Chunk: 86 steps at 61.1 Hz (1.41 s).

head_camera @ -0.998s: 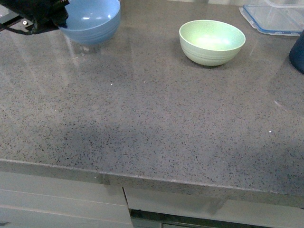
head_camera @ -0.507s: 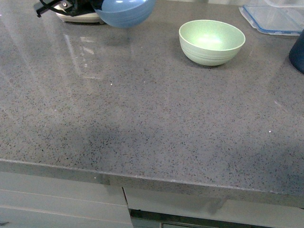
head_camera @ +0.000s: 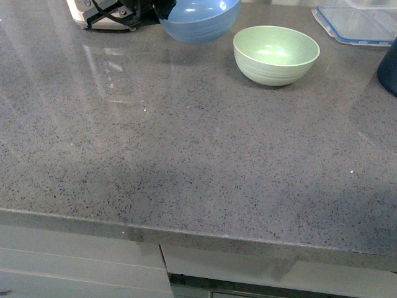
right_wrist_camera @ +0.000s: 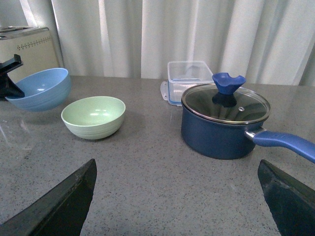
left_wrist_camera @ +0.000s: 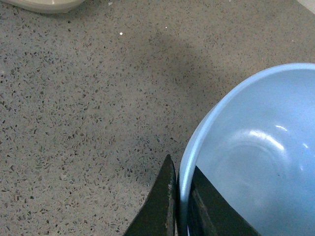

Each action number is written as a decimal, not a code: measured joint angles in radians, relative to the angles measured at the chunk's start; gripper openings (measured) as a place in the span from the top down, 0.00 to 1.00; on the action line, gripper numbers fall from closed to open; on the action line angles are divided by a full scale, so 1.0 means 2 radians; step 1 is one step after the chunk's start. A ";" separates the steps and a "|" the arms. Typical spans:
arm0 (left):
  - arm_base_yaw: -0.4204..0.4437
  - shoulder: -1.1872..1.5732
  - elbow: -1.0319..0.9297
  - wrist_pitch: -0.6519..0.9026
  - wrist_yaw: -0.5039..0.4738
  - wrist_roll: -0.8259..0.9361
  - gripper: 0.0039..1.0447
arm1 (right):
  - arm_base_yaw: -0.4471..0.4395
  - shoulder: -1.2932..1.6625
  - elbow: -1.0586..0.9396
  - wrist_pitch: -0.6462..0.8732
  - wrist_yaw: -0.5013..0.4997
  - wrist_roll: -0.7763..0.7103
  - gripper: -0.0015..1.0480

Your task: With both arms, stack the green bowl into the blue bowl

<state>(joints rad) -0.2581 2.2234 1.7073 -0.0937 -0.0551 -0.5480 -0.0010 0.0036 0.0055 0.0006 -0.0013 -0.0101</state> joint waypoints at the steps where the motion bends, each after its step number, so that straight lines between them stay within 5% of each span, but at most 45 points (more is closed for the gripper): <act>1: 0.000 0.000 0.000 -0.001 -0.002 0.000 0.97 | 0.000 0.000 0.000 0.000 0.000 0.000 0.10; 86: -0.006 0.003 -0.021 -0.013 -0.037 -0.004 0.97 | 0.000 0.000 0.000 0.000 0.000 0.000 0.10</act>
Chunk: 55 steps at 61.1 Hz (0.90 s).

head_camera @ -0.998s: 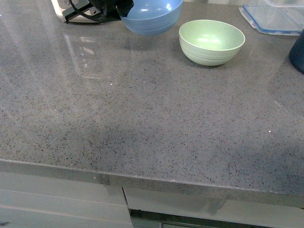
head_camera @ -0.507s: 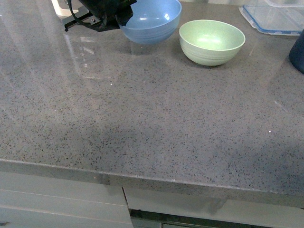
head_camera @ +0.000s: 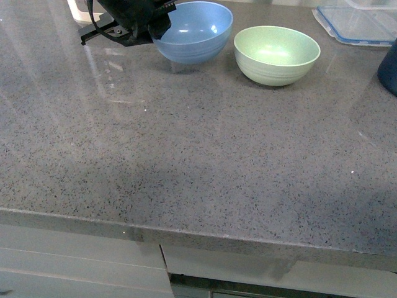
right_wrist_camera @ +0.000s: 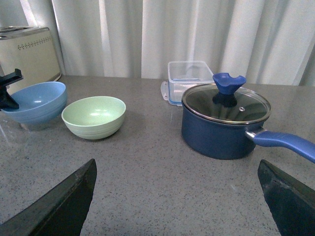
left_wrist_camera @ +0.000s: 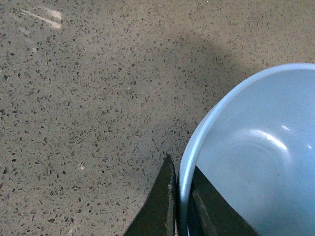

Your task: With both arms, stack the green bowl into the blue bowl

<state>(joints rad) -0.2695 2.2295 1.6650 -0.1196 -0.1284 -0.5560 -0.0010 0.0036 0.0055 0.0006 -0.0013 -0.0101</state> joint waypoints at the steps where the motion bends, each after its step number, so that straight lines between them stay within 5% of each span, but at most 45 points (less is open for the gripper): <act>1: 0.000 0.000 0.000 0.000 0.000 0.000 0.97 | 0.000 0.000 0.000 0.000 0.000 0.000 0.10; 38: -0.001 0.012 0.000 -0.017 -0.015 -0.009 0.95 | 0.000 0.000 0.000 0.000 0.000 0.000 0.10; 55: 0.002 0.009 0.001 0.009 -0.017 -0.006 0.39 | 0.000 0.000 0.000 0.000 0.000 0.000 0.10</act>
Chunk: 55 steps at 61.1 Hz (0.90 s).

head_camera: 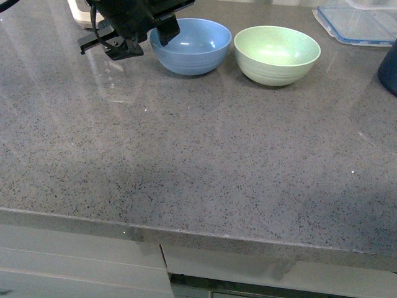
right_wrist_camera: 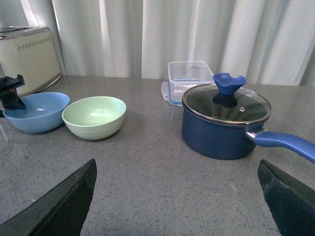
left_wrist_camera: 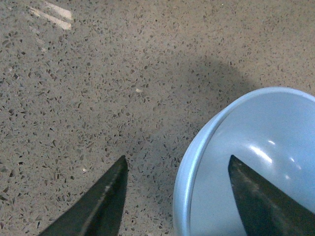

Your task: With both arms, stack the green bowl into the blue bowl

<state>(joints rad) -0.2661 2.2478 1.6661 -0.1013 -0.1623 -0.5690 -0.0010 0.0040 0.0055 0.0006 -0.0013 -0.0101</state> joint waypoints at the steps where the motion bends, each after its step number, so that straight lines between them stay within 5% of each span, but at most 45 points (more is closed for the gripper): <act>1: 0.000 0.000 0.000 0.000 0.000 0.000 0.39 | 0.000 0.000 0.000 0.000 0.000 0.000 0.10; 15: 0.001 -0.022 -0.007 0.019 -0.004 0.010 0.05 | 0.000 0.000 0.000 0.000 0.000 0.000 0.10; 30: 0.001 -0.085 -0.074 0.090 -0.072 0.084 0.06 | 0.000 0.000 0.000 0.000 0.000 0.000 0.10; 46: 0.022 -0.260 -0.283 0.205 -0.181 0.188 0.06 | 0.000 0.000 0.000 0.000 0.000 0.000 0.10; 55: 0.031 -0.310 -0.352 0.212 -0.195 0.208 0.06 | 0.000 0.000 0.000 0.000 -0.001 0.000 0.10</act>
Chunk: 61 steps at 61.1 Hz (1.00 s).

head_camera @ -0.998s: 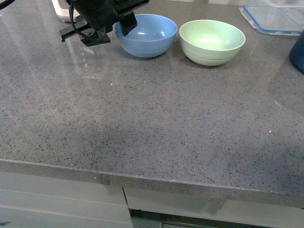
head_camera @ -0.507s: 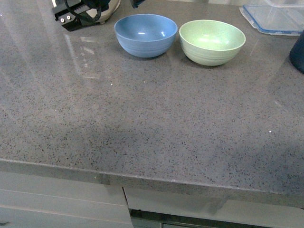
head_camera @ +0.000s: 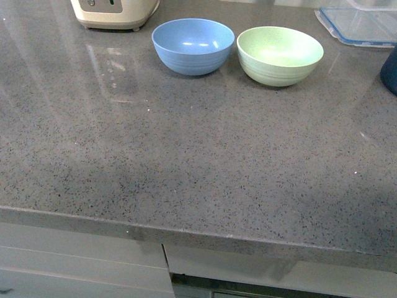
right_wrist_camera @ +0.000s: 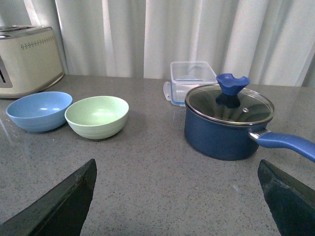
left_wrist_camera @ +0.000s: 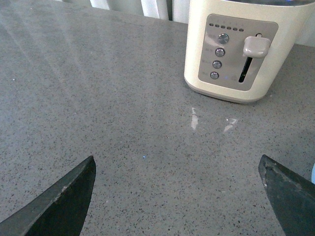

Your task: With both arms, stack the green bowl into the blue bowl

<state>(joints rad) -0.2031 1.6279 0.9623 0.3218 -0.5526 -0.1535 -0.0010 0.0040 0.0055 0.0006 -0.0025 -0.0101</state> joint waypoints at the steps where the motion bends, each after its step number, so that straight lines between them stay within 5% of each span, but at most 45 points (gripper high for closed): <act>1: 0.000 0.000 0.000 0.000 0.001 0.001 0.06 | 0.000 0.000 0.000 0.000 0.000 0.000 0.10; 5: 0.000 0.001 -0.004 0.004 0.009 0.004 0.07 | 0.000 0.000 0.000 0.000 0.001 0.000 0.10; 9: 0.014 -0.009 -0.070 0.167 0.147 0.042 0.22 | 0.000 0.000 0.000 0.000 0.001 0.000 0.10; 13: 0.024 -0.033 -0.139 0.265 0.204 0.060 0.37 | 0.000 0.000 0.000 0.000 0.001 0.000 0.10; 33: 0.057 -0.158 -0.310 0.317 0.236 0.071 0.97 | 0.000 0.000 0.000 0.000 0.001 0.000 0.10; 61: 0.100 -0.334 -0.430 0.262 0.275 0.073 0.97 | 0.000 0.000 0.000 0.000 0.001 0.000 0.10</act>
<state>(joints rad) -0.0025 0.9604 0.1017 0.8463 -0.0032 -0.0074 -0.0010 0.0040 0.0055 0.0006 -0.0010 -0.0101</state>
